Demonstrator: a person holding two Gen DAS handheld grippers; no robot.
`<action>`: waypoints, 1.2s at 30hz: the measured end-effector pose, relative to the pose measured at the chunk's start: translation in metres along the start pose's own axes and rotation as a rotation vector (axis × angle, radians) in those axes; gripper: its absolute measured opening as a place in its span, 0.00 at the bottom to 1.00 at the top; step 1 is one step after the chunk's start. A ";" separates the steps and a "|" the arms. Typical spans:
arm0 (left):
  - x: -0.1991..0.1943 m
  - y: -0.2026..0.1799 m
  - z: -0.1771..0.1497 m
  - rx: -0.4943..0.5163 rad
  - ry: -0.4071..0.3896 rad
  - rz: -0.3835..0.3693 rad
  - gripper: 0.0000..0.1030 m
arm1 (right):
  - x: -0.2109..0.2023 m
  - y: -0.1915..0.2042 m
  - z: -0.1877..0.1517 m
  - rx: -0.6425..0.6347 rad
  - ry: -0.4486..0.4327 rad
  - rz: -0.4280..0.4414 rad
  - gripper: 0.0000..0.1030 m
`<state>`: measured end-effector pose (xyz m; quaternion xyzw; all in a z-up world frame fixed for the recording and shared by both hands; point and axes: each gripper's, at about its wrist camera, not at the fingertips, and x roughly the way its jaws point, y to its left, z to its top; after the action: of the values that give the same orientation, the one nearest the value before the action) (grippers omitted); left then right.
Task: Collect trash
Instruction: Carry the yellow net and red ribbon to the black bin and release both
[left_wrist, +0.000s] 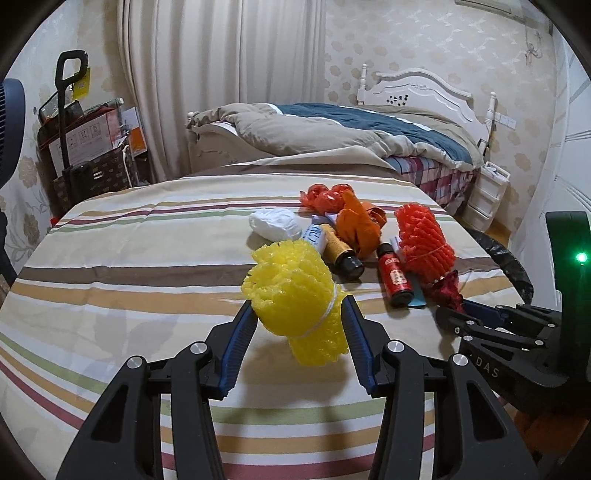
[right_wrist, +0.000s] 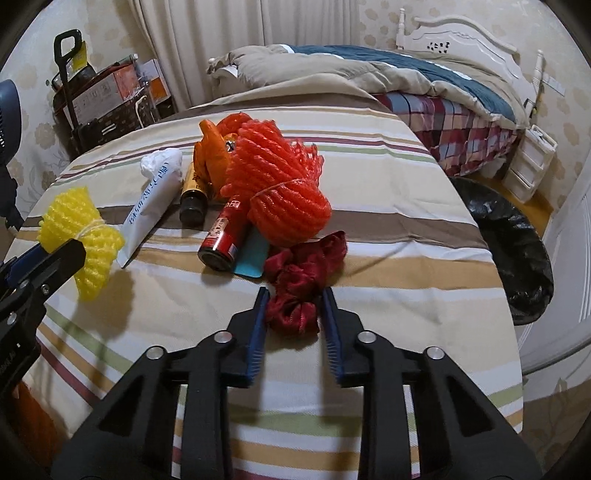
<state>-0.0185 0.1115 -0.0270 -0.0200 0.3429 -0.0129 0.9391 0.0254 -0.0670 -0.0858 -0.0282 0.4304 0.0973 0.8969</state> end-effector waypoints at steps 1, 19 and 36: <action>0.000 -0.001 -0.001 -0.001 -0.002 -0.005 0.47 | -0.002 -0.001 -0.002 0.003 -0.001 -0.001 0.24; -0.007 -0.020 0.004 0.017 -0.012 -0.086 0.34 | -0.042 -0.037 -0.006 0.037 -0.100 -0.055 0.23; -0.012 -0.040 0.015 0.049 -0.041 -0.122 0.30 | -0.052 -0.069 -0.001 0.091 -0.137 -0.088 0.23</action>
<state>-0.0182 0.0725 -0.0060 -0.0181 0.3214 -0.0780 0.9435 0.0067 -0.1423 -0.0486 0.0005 0.3703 0.0396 0.9281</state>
